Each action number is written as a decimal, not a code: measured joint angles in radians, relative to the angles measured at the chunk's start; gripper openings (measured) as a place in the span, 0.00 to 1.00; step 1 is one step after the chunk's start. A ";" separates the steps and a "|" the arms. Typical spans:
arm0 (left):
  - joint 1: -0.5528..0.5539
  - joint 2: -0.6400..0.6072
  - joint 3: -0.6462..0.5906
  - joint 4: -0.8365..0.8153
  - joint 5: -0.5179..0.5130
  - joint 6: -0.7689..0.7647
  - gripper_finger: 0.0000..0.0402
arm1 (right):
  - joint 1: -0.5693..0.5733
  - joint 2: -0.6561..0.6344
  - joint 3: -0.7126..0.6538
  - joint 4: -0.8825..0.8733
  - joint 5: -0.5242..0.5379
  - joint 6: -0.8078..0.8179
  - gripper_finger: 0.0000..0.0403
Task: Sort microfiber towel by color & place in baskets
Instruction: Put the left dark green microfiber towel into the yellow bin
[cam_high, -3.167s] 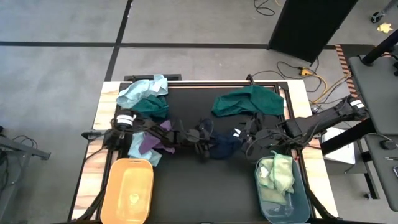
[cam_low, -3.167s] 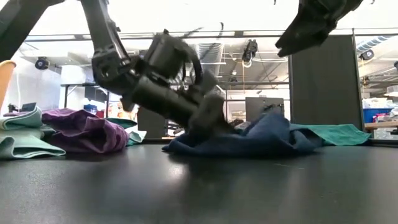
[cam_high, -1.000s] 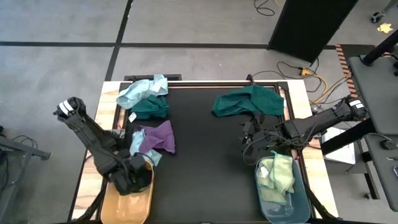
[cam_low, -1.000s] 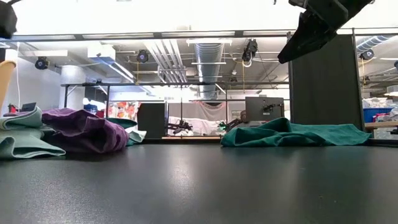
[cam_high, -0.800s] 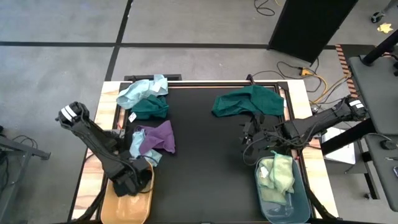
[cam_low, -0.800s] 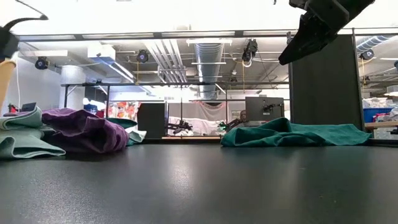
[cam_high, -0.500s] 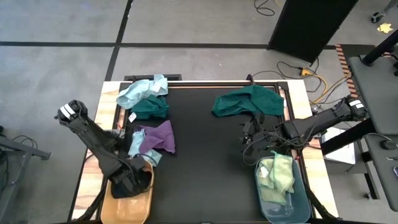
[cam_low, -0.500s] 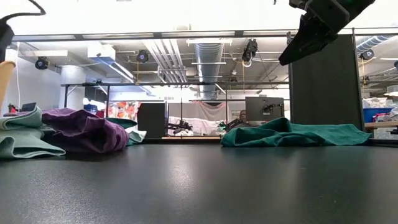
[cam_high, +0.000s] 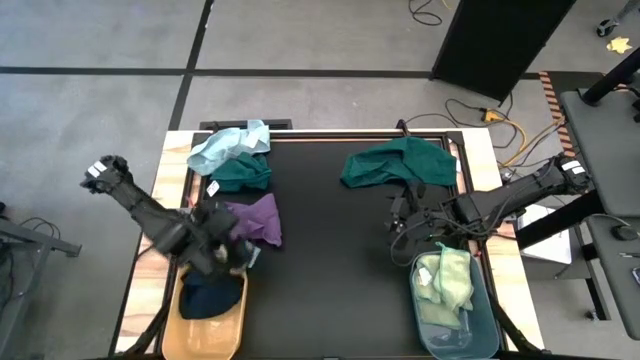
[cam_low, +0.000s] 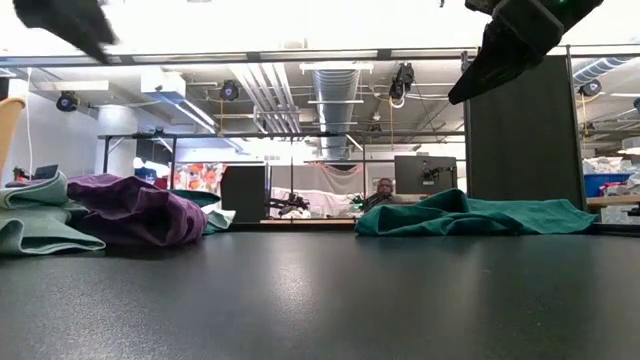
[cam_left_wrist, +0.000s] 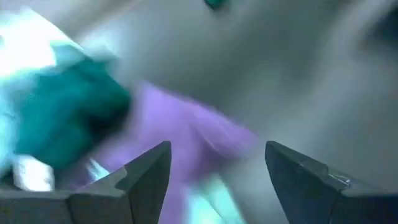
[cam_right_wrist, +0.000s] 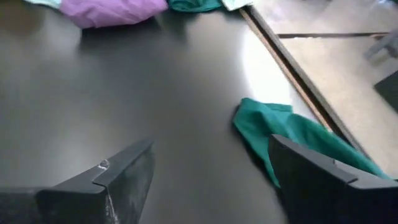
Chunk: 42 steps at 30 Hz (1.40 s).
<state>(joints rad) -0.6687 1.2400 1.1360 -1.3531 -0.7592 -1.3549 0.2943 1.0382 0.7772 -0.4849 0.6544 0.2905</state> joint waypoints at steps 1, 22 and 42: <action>0.051 0.001 -0.007 -0.009 -0.018 0.037 0.61 | 0.000 0.000 -0.003 0.005 0.015 0.000 0.75; 1.136 0.131 -0.385 0.643 0.246 0.717 0.63 | 0.012 0.000 -0.079 0.003 -0.036 0.077 0.76; 1.101 0.250 -0.470 0.858 0.321 0.841 0.05 | 0.013 0.000 -0.080 0.003 -0.034 0.065 0.70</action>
<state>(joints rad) 0.4327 1.4898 0.6659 -0.4954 -0.4385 -0.5144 0.3077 1.0382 0.6971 -0.4823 0.6201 0.3553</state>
